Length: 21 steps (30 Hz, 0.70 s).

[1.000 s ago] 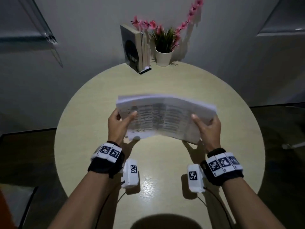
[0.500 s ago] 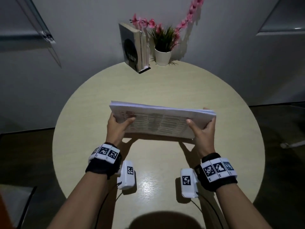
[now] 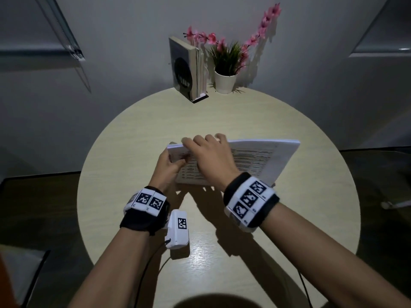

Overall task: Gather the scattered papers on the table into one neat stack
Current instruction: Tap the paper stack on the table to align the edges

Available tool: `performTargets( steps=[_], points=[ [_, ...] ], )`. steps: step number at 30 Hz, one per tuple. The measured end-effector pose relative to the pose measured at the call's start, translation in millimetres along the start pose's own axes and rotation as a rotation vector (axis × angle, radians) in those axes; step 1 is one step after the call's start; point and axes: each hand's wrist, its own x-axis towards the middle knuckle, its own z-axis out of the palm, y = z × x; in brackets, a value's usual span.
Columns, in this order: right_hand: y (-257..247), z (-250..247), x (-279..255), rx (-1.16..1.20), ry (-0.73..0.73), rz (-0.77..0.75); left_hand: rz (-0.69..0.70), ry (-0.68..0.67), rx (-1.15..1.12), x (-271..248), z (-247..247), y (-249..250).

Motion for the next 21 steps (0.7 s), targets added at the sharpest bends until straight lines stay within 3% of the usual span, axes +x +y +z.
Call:
performTargets(
  steps=[3,5,7,8,11,16,19,21],
  points=[
    [7,-12,6,0.132,0.088,-0.019,0.000,0.147,0.007,2,-2,-4],
    [24,-25,3,0.382,0.247,0.059,-0.107,0.304,-0.054,-2,-6,-10],
    [45,-38,-3,0.641,0.493,0.159,-0.298,0.306,-0.247,-8,-1,-6],
    [55,-44,-5,0.740,0.575,0.206,-0.310,0.239,-0.313,-7,3,0],
    [77,-48,-10,0.979,0.660,0.309,-0.058,0.081,-0.277,6,21,34],
    [94,-42,-21,1.051,0.907,0.426,0.307,0.137,-0.187,15,34,80],
    [107,-33,-35,1.102,0.977,0.407,0.388,0.216,-0.021,11,34,71],
    [112,-16,-48,1.166,0.896,0.404,0.325,0.212,0.007,5,36,54]
  ],
)
